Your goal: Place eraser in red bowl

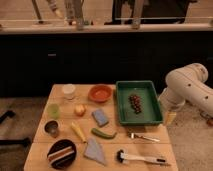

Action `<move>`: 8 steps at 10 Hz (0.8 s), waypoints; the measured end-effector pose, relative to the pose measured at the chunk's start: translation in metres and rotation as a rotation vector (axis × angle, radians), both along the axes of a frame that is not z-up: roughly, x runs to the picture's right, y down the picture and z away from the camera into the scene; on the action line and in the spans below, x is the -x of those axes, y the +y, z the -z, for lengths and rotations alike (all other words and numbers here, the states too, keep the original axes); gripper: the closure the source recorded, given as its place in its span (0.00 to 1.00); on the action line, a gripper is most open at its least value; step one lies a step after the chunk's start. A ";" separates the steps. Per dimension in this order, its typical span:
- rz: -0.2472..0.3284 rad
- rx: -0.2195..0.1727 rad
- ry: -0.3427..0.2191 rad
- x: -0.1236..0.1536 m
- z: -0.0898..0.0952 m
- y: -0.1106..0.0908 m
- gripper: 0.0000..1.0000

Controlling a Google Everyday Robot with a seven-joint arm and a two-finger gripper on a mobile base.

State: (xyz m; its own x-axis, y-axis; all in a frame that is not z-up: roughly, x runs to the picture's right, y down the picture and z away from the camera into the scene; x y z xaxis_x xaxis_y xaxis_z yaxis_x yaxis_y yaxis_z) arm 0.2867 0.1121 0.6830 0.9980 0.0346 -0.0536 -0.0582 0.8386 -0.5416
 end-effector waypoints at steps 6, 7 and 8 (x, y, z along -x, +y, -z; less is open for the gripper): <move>0.020 -0.011 -0.026 0.008 0.011 0.008 0.20; 0.042 -0.015 -0.048 0.018 0.022 0.018 0.20; 0.067 -0.019 -0.067 0.027 0.029 0.026 0.20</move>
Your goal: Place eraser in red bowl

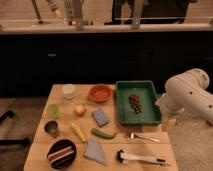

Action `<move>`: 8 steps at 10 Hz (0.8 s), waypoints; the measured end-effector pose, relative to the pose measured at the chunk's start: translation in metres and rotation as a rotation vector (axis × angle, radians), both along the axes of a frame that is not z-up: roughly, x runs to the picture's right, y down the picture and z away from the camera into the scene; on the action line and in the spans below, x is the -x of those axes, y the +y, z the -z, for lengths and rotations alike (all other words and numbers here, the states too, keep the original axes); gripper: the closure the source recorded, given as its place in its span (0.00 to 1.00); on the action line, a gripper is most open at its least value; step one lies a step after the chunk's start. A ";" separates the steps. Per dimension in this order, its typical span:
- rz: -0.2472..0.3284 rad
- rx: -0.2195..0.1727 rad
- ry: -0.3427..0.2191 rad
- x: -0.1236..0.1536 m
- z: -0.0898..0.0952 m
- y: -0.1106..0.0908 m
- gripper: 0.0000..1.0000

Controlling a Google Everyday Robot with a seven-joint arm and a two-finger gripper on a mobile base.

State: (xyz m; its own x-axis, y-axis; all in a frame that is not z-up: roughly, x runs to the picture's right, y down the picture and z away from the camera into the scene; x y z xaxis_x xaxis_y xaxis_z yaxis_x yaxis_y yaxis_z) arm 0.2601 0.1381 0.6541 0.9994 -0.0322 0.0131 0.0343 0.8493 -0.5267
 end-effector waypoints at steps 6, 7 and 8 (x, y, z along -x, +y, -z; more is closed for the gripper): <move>0.152 -0.014 -0.161 0.078 0.033 0.028 0.20; 0.169 -0.019 -0.182 0.090 0.038 0.033 0.20; 0.179 -0.021 -0.196 0.098 0.040 0.036 0.20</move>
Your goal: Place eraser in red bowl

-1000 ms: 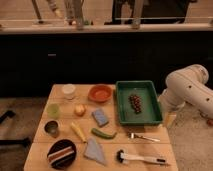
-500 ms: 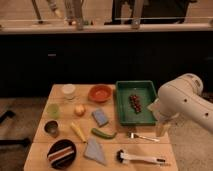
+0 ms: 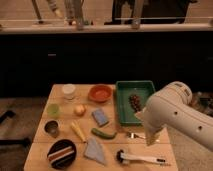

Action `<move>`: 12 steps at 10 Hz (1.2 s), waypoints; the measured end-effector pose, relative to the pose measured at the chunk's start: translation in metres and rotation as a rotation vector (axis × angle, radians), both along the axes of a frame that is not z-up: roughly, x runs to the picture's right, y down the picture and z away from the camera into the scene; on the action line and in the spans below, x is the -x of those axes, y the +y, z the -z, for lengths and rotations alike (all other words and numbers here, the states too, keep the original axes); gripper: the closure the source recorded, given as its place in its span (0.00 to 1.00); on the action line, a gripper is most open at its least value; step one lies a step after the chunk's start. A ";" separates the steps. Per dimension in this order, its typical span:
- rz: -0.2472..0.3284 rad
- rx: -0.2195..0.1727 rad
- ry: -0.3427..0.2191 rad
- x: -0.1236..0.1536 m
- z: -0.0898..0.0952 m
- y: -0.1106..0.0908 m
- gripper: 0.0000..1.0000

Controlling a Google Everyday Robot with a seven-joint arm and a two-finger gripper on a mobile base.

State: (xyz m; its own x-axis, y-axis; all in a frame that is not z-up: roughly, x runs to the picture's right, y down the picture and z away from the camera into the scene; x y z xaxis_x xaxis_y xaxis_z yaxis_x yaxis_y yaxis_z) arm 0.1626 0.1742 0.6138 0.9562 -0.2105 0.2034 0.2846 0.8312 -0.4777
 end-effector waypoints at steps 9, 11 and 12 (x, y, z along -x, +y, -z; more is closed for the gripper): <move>0.017 0.003 -0.050 0.020 0.003 0.006 0.20; 0.036 0.015 -0.102 0.031 0.007 0.010 0.20; 0.054 0.020 -0.133 0.046 0.009 0.012 0.20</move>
